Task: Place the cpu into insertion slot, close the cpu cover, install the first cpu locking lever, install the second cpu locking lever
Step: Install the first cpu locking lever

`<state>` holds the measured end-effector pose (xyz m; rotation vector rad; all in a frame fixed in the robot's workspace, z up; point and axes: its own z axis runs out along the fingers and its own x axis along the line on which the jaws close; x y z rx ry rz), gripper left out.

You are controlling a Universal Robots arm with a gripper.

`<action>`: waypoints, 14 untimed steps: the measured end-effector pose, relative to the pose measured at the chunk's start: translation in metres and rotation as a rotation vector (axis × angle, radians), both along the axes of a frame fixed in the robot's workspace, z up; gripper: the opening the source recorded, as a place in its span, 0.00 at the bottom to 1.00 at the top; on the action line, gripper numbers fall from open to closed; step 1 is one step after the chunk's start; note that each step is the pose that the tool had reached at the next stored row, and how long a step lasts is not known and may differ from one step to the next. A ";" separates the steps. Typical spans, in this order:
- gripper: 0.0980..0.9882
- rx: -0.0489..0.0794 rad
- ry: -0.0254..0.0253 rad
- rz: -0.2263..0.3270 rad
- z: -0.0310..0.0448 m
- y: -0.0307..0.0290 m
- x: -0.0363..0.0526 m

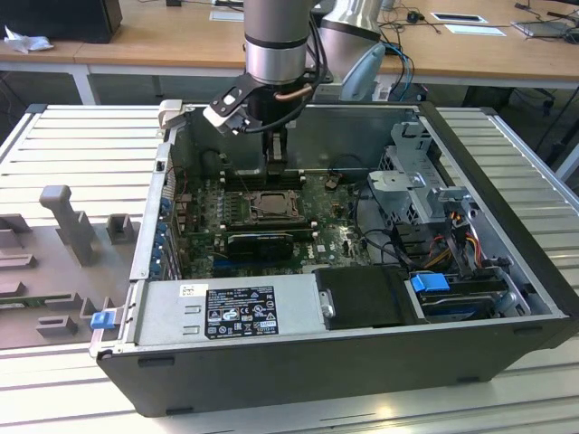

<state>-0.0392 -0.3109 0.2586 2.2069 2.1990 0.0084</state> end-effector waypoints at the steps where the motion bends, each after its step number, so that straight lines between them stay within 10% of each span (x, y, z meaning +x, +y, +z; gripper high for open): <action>1: 0.06 0.000 0.0000 0.000 0.0008 0.0000 0.0000; 9: 0.06 0.000 -0.0001 0.005 0.0152 0.0000 0.0000; 14: 0.06 0.000 0.0000 0.114 0.0153 0.0000 0.0000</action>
